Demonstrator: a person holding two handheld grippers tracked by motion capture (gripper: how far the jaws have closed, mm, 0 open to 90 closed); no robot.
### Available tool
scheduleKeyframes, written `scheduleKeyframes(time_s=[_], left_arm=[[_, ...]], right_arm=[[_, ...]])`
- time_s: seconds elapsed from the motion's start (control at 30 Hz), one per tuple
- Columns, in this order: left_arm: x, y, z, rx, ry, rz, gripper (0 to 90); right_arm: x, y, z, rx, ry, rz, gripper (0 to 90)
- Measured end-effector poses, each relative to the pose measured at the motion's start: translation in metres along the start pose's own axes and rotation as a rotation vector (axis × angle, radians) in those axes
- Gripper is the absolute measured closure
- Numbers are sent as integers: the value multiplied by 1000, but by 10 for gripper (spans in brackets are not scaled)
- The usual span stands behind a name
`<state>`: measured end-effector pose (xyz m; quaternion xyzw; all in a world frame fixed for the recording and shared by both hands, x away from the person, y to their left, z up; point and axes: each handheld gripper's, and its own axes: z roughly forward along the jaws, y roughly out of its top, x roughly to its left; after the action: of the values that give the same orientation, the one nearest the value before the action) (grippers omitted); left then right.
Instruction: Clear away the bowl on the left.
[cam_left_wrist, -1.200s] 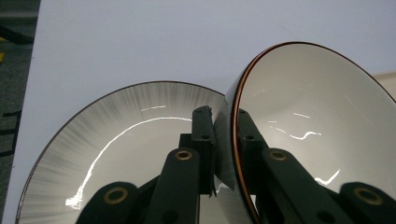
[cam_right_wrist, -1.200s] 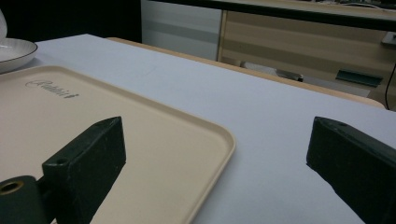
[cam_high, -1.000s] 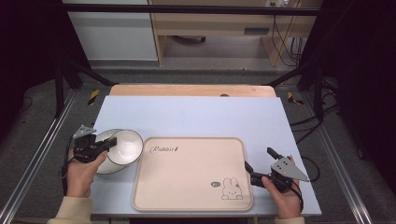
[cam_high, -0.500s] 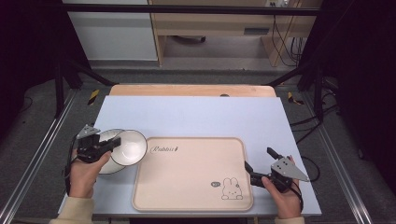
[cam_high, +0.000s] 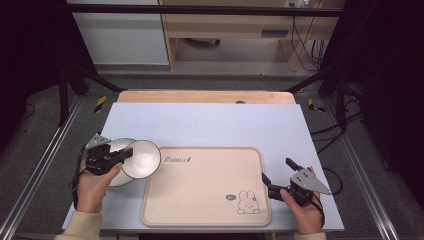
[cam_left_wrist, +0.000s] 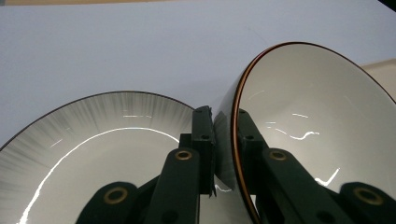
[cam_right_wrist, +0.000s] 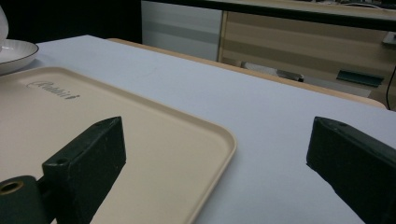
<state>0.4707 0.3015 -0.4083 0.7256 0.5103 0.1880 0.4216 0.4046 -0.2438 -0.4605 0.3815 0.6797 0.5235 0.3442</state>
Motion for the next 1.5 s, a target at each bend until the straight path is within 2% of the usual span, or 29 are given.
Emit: scheduleKeyframes(time_s=[0.6, 0.93, 0.97, 1.5], left_arm=[[-14, 1, 6, 3, -35, 16, 816], [-22, 1, 9, 14, -55, 32, 817], [-22, 2, 9, 22, -56, 45, 816], [-35, 2, 16, 32, -88, 66, 816]], right_arm=[[0, 0, 0, 1, -1, 5, 48], [0, 0, 0, 1, 1, 6, 48], [0, 0, 0, 1, 1, 7, 48], [0, 0, 1, 3, 0, 8, 49]])
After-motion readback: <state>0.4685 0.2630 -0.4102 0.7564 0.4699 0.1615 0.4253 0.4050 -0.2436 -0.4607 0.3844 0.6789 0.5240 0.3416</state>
